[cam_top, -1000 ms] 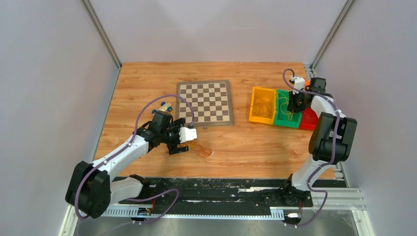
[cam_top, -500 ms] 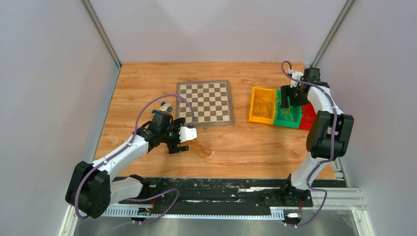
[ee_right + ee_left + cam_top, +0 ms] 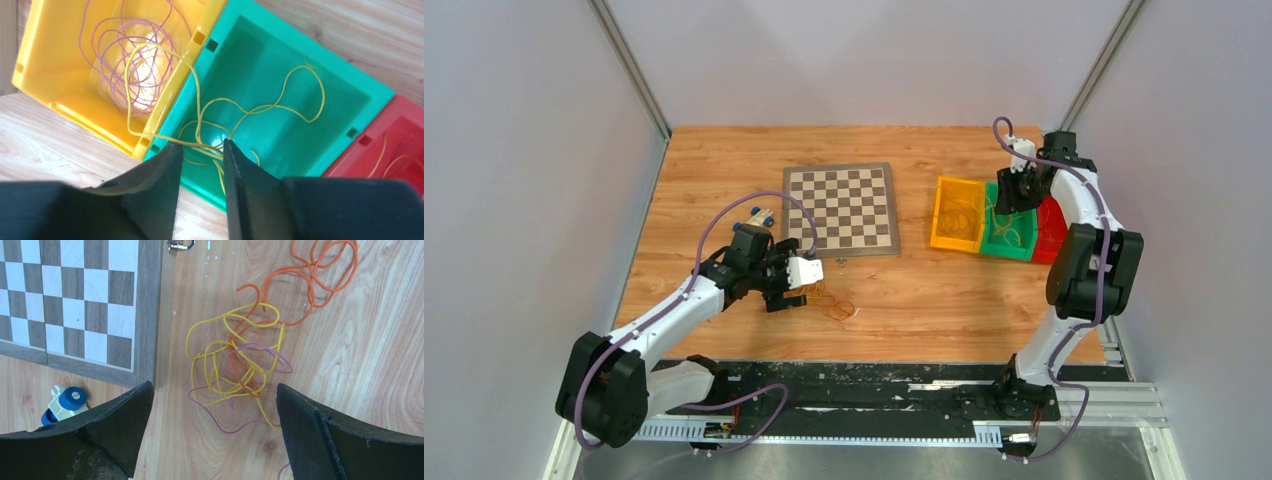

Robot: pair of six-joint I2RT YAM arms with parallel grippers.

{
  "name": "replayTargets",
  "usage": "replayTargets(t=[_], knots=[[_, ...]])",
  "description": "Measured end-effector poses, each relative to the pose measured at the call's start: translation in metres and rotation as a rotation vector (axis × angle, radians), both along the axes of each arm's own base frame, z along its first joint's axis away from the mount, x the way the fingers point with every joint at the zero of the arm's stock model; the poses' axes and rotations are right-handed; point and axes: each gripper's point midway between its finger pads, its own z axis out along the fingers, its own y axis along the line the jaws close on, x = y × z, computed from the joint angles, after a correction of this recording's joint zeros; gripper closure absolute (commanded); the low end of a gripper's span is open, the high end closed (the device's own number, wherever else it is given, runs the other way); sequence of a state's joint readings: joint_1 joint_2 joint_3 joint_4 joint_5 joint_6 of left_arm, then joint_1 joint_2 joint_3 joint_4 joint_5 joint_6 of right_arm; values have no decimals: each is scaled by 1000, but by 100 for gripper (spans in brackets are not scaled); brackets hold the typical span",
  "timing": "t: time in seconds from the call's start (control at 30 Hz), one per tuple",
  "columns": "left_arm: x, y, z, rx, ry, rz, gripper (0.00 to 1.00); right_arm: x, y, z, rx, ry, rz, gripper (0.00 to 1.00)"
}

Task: Untangle the cables

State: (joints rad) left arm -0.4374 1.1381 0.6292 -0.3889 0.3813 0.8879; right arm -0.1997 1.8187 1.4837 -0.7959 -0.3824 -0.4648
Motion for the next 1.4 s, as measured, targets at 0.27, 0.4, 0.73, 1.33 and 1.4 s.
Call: replayTargets(t=[0.27,0.4,0.73,1.33,1.4], knots=[[2,2,1,2,-6,3,0,5,-13,-15,-58,22,10,100],[2,2,1,2,-6,3,0,6,-33,-20,-145,13,-42,100],[1,4,0,9,-1,0,0,4,-15,-42,-317,62,-16,100],[1,4,2,12,4,-1,0,-4,-36,-74,-416,164,-57,61],[1,4,2,12,5,-1,0,-6,-32,-74,-393,168,-50,43]])
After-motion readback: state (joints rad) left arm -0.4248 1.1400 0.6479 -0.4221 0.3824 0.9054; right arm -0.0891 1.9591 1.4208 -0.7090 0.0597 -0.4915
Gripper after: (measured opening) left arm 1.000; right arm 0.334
